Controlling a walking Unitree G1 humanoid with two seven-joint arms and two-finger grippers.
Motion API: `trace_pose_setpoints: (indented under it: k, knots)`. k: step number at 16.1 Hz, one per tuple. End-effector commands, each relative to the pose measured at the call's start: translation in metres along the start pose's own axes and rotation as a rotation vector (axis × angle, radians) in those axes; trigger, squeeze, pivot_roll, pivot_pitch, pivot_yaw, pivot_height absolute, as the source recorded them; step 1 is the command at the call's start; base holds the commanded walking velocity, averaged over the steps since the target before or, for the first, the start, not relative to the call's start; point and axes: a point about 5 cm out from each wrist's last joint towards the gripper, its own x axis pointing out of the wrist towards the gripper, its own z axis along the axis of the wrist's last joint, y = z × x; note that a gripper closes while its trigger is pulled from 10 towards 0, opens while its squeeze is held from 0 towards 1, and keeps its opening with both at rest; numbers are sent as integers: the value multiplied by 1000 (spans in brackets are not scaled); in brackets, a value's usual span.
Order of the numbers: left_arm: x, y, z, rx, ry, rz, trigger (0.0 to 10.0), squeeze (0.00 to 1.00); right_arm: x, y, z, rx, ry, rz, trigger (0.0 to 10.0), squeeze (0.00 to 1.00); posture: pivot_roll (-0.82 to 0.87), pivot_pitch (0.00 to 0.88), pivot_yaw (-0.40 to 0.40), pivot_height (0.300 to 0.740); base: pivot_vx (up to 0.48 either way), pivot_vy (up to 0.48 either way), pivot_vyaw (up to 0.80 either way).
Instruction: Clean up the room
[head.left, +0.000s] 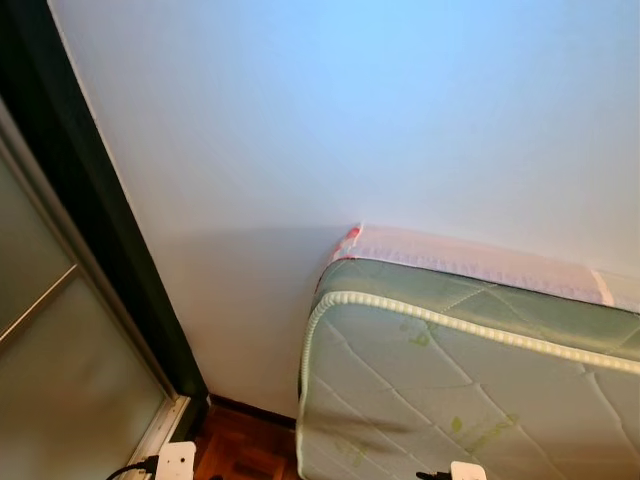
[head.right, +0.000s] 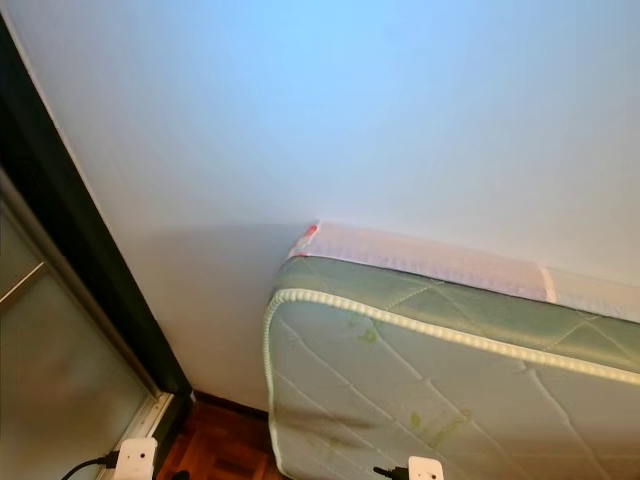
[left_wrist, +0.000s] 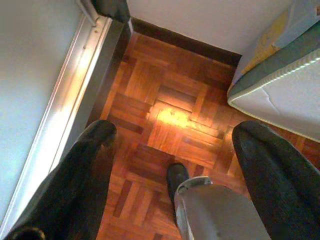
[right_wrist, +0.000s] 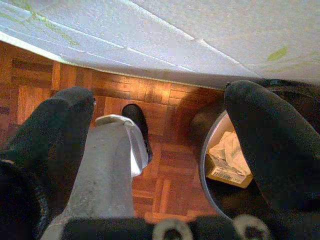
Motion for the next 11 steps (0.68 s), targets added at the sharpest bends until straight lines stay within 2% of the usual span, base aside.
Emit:
trace_pose_setpoints:
  k: [1, 5, 6, 9, 11]
  knots:
    - [10, -19, 16, 31, 105, -64, 10000, 0, 5, -45, 66, -25, -30, 1, 10000, 0, 73, 0, -83, 740, 0, 0, -788]
    - [10, -19, 16, 31, 104, -71, 10000, 0, 5, -46, 66, -24, -30, 1, 10000, 0, 74, 0, -83, 740, 0, 0, -788]
    - [10, -19, 17, 56, 104, -72, 10000, 0, 5, -46, 66, -25, -29, 0, 10000, 0, 74, 0, -83, 740, 0, 0, -788]
    - [10, -19, 17, 54, 104, -75, 10000, 0, 5, -46, 66, -26, -29, -1, 10000, 0, 71, 0, -82, 740, 0, -432, -788]
    - [10, -19, 17, 45, 105, -75, 10000, 0, 5, -46, 66, -26, -28, 0, 10000, 0, 72, 0, -82, 740, 0, 0, -788]
